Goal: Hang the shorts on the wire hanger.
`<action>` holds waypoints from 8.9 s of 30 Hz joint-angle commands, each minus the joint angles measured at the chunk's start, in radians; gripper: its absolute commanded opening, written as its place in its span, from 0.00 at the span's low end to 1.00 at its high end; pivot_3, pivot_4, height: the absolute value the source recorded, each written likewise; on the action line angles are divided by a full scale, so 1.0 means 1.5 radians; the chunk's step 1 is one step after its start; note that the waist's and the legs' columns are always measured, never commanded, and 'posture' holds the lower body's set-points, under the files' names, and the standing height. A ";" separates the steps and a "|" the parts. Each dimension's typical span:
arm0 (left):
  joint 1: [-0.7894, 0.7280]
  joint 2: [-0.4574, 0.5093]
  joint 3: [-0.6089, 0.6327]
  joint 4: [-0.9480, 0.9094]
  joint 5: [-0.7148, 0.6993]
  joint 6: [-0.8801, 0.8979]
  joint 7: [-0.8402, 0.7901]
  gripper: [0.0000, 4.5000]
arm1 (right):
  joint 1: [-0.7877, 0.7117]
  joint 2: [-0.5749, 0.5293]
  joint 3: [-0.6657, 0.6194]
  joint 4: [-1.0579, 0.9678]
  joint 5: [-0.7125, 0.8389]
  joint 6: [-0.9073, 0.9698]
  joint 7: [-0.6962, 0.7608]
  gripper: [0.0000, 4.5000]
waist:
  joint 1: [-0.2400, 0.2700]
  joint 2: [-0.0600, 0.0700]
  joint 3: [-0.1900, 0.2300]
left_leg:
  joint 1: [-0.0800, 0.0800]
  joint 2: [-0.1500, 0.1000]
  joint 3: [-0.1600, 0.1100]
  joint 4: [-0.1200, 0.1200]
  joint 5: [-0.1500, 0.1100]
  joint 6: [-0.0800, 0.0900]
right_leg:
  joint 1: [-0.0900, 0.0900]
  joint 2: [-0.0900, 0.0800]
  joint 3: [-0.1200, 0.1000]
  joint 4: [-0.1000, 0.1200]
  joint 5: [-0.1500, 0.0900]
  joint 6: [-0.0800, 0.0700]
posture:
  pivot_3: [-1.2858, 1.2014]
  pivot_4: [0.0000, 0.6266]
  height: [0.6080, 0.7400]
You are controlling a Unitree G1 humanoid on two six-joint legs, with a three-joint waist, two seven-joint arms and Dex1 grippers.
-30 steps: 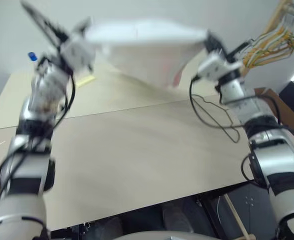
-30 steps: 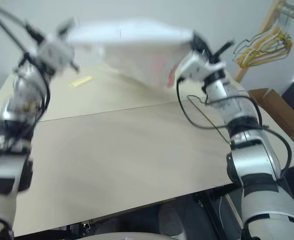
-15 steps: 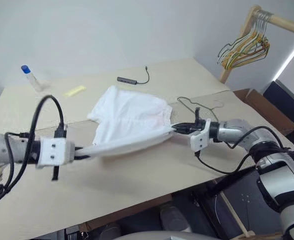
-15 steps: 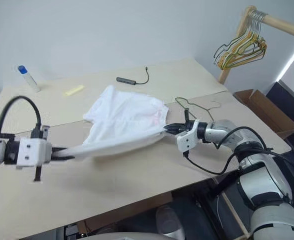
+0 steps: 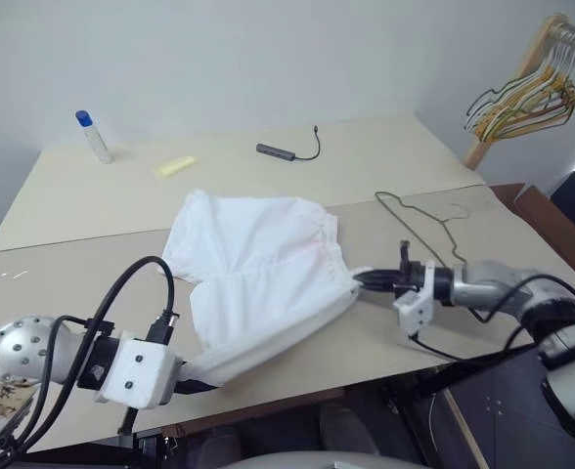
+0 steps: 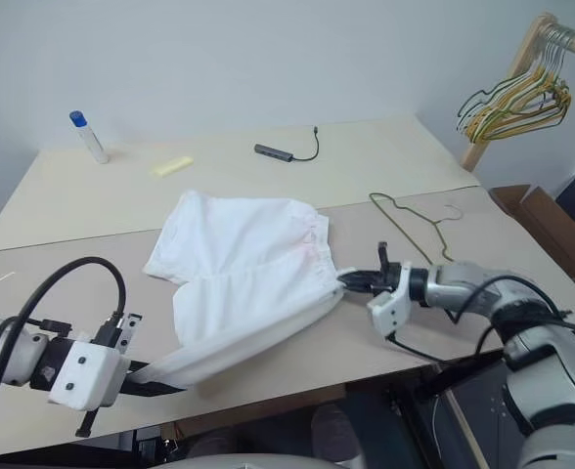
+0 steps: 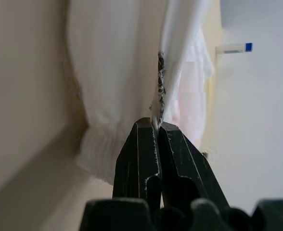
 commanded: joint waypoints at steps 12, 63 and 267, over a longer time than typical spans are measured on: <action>-0.017 -0.022 0.098 0.040 -0.077 0.008 -0.079 0.47 | 0.262 -0.181 -0.090 -0.334 0.439 0.266 0.291 0.89 | -0.015 0.000 0.000 | 0.000 0.002 0.001 0.000 0.000 0.000 | 0.000 0.002 0.001 0.000 0.000 -0.001 | 0.45 0.00 1.00; -0.416 -0.238 -0.013 0.087 -0.279 0.329 0.213 0.47 | -0.147 0.127 -0.404 0.204 0.468 1.379 0.163 0.22 | -0.001 0.000 -0.002 | -0.005 0.002 0.004 0.001 0.000 0.000 | -0.003 0.005 0.001 -0.003 0.001 0.001 | 0.46 0.00 1.00; -0.722 -0.279 -0.135 0.549 0.074 -0.014 -0.045 0.99 | -0.052 0.007 -0.210 -0.629 0.383 1.172 0.585 0.00 | 0.047 0.003 -0.001 | -0.028 0.002 -0.001 0.013 -0.001 0.000 | -0.024 0.009 0.002 0.007 0.001 0.001 | 0.45 0.00 1.00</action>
